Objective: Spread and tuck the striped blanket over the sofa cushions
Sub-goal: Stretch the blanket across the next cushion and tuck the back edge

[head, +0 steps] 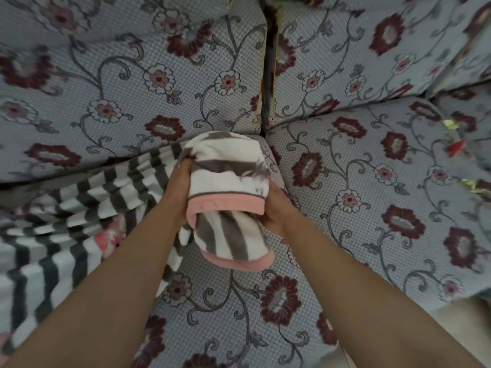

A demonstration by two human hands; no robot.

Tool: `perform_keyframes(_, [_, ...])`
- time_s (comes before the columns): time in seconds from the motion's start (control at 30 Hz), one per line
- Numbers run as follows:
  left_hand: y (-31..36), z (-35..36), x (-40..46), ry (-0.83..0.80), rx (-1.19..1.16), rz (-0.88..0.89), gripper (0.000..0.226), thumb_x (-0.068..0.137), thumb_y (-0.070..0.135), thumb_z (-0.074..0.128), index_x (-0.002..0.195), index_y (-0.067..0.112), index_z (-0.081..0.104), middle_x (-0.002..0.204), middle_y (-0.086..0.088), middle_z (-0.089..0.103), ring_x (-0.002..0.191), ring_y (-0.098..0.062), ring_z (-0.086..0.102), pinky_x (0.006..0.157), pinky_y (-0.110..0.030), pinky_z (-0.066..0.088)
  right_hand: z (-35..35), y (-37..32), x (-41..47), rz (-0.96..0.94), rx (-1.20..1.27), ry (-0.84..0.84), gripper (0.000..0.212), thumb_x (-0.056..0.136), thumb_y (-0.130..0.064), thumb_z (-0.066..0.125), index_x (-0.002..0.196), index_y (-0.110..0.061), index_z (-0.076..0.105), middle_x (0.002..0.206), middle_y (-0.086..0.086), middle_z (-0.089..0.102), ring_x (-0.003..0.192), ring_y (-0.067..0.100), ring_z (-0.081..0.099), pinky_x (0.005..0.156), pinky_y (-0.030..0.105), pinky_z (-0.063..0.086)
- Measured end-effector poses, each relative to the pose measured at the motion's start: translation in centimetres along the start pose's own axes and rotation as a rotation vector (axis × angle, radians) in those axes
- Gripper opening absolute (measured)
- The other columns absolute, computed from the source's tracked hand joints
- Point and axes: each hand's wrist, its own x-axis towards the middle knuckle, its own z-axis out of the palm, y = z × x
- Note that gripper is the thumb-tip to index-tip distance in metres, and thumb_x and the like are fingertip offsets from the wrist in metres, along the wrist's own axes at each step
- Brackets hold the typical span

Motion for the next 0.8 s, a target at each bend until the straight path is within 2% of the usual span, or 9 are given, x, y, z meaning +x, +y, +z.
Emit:
perform_keyframes(0.1, [-0.2, -1.0, -0.3, 0.111, 0.076, 0.097, 0.032, 0.092, 0.031, 0.041, 0.116, 0.018, 0.059, 0.114, -0.007, 0.065, 0.099, -0.024, 0.061, 0.083, -0.037, 0.052, -0.7, -0.3, -0.2, -0.111, -0.158, 0.257, 0.018, 0.089, -0.002, 0.055, 0.105, 0.000, 0.063, 0.098, 0.019, 0.066, 0.085, 0.029, 0.061, 0.076, 0.045, 0.052])
perform_keyframes(0.2, [-0.4, -3.0, -0.4, 0.296, 0.246, 0.147, 0.036, 0.091, 0.029, 0.042, 0.121, 0.013, 0.056, 0.127, -0.013, 0.058, 0.107, -0.030, 0.056, 0.090, -0.040, 0.048, -2.6, -1.3, -1.3, -0.228, -0.286, 0.559, 0.015, 0.088, -0.007, 0.058, 0.077, -0.015, 0.062, 0.075, 0.005, 0.062, 0.067, 0.019, 0.055, 0.053, 0.026, 0.045])
perform_keyframes(0.27, [-0.5, -4.6, -0.7, 0.357, 0.286, 0.126, 0.047, 0.093, 0.035, 0.044, 0.135, 0.014, 0.046, 0.136, -0.013, 0.051, 0.117, -0.032, 0.052, 0.097, -0.040, 0.046, -3.7, -1.9, -2.5, -0.303, -0.265, 0.695, 0.012, 0.088, -0.006, 0.058, 0.079, -0.014, 0.060, 0.070, 0.002, 0.058, 0.061, 0.016, 0.053, 0.046, 0.021, 0.045])
perform_keyframes(0.33, [-0.8, -5.2, -1.1, 0.329, 0.294, 0.095, 0.054, 0.093, 0.038, 0.046, 0.140, 0.014, 0.040, 0.139, -0.012, 0.049, 0.121, -0.033, 0.051, 0.102, -0.044, 0.044, -4.8, -2.2, -2.8, -0.348, -0.295, 0.773, 0.012, 0.088, -0.005, 0.057, 0.080, -0.014, 0.059, 0.074, 0.004, 0.059, 0.069, 0.019, 0.055, 0.054, 0.024, 0.049])
perform_keyframes(0.47, [-1.0, -4.6, -3.0, 0.218, 0.317, 0.103, 0.053, 0.094, 0.042, 0.045, 0.140, 0.016, 0.041, 0.134, -0.009, 0.051, 0.119, -0.031, 0.051, 0.103, -0.046, 0.043, -4.2, -1.4, -4.3, -0.212, -0.371, 0.479, 0.018, 0.085, -0.012, 0.067, 0.100, -0.015, 0.058, 0.102, 0.009, 0.062, 0.084, 0.023, 0.059, 0.066, 0.035, 0.054])
perform_keyframes(0.53, [-0.6, -4.3, -3.5, 0.205, 0.325, 0.108, 0.058, 0.090, 0.047, 0.045, 0.139, 0.017, 0.041, 0.138, -0.010, 0.050, 0.120, -0.032, 0.051, 0.104, -0.047, 0.043, -4.0, -0.8, -5.7, -0.097, -0.709, 0.285, 0.060, 0.074, -0.016, 0.079, 0.125, -0.017, 0.047, 0.111, 0.004, 0.056, 0.090, 0.021, 0.060, 0.064, 0.029, 0.052])
perform_keyframes(0.6, [0.1, -4.0, -4.0, 0.202, 0.305, 0.132, 0.058, 0.090, 0.047, 0.045, 0.139, 0.016, 0.042, 0.138, -0.010, 0.050, 0.120, -0.031, 0.051, 0.103, -0.044, 0.043, -3.7, -0.2, -6.8, -0.024, -1.198, 0.151, 0.078, 0.069, -0.017, 0.081, 0.135, -0.019, 0.039, 0.113, 0.001, 0.056, 0.097, 0.022, 0.059, 0.071, 0.028, 0.050])
perform_keyframes(0.7, [1.3, -3.1, -3.9, 0.180, 0.292, 0.199, 0.053, 0.093, 0.044, 0.043, 0.138, 0.015, 0.044, 0.136, -0.008, 0.052, 0.112, -0.026, 0.053, 0.095, -0.036, 0.045, -4.1, 0.1, -6.6, -0.065, -1.561, 0.253, 0.023, 0.083, -0.012, 0.062, 0.105, -0.012, 0.063, 0.097, 0.006, 0.063, 0.094, 0.022, 0.060, 0.073, 0.025, 0.042])
perform_keyframes(0.8, [2.2, -1.4, -4.0, 0.165, 0.274, 0.210, 0.049, 0.095, 0.042, 0.043, 0.133, 0.012, 0.049, 0.123, -0.006, 0.057, 0.102, -0.023, 0.054, 0.087, -0.033, 0.046, -5.8, -0.7, -5.2, -0.042, -1.167, 0.501, 0.016, 0.086, -0.001, 0.049, 0.089, 0.000, 0.065, 0.093, 0.014, 0.069, 0.086, 0.028, 0.066, 0.077, 0.041, 0.056])
